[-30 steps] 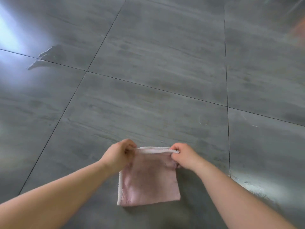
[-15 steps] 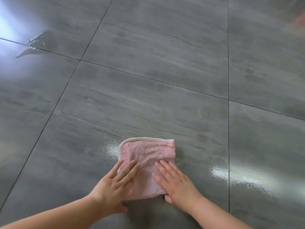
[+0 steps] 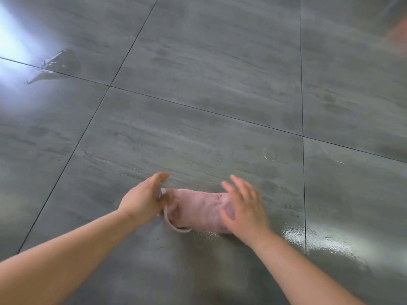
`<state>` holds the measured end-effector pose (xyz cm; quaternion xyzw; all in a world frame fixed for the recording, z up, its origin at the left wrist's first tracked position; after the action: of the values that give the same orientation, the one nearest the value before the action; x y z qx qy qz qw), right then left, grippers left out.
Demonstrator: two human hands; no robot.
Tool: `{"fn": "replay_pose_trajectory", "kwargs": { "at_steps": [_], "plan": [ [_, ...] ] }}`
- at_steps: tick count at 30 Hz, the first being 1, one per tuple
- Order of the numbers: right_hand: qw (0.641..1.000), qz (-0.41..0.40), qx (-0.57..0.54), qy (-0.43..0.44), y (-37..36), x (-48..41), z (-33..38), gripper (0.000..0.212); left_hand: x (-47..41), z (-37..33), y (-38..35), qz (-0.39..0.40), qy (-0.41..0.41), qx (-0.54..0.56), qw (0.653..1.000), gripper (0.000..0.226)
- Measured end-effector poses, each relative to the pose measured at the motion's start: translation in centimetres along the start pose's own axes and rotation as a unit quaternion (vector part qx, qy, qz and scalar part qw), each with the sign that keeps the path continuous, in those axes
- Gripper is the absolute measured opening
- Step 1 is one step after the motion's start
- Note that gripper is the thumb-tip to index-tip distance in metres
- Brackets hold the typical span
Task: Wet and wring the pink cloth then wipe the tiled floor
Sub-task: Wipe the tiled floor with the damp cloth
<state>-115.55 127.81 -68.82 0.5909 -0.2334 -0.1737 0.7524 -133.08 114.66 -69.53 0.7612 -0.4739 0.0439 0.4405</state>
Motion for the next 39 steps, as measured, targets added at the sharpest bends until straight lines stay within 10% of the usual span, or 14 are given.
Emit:
{"fn": "replay_pose_trajectory", "kwargs": {
  "at_steps": [5, 9, 13, 18, 22, 30, 34, 39],
  "plan": [
    [0.971, 0.122, 0.126, 0.162, -3.9, -0.1, 3.2, 0.091, 0.8, 1.2, -0.6, 0.061, -0.059, -0.135, 0.987, 0.082],
    [0.986, 0.015, 0.042, 0.158, -3.7, -1.5, 2.6, 0.077, 0.8, 1.9, -0.6, 0.051, -0.066, -0.151, 0.985, 0.103],
    [0.986, -0.126, -0.092, -0.055, -2.0, -0.7, -1.5, 0.054, 0.1, 0.6, 0.2, 0.017, -0.08, -0.14, 0.987, 0.098],
    [0.869, -0.252, -0.217, -0.368, 2.6, 2.5, -9.2, 0.059, -2.9, -2.2, -1.3, 0.047, -0.06, -0.198, 0.977, 0.096],
    [0.84, -0.219, -0.167, -0.468, 2.6, 4.2, -14.6, 0.054, -5.4, -3.7, -3.2, 0.064, -0.01, -0.238, 0.969, 0.071],
    [0.98, -0.157, -0.014, -0.122, -5.8, 4.8, -1.4, 0.043, -5.1, -2.3, -2.7, 0.061, -0.03, -0.264, 0.962, 0.059],
    [0.978, -0.142, 0.07, 0.136, -8.1, 4.1, 3.1, 0.03, -4.3, -1.3, -1.8, 0.04, -0.014, -0.244, 0.969, 0.054],
    [0.973, -0.152, 0.062, -0.164, -5.3, 3.9, -8.1, 0.047, -3.6, 1.0, 0.2, 0.016, 0.012, -0.244, 0.969, 0.053]
  ]
}}
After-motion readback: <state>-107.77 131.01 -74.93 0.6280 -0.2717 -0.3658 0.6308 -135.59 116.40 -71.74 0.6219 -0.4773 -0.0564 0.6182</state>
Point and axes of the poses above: each hand's wrist, its own x-axis away from the middle knuckle, its own y-axis out of the back of the hand, z = x × y, the point moved 3 cm from there along -x, towards the middle knuckle, and after that the axes turned 6 degrees about x, right-handed, at the moved point
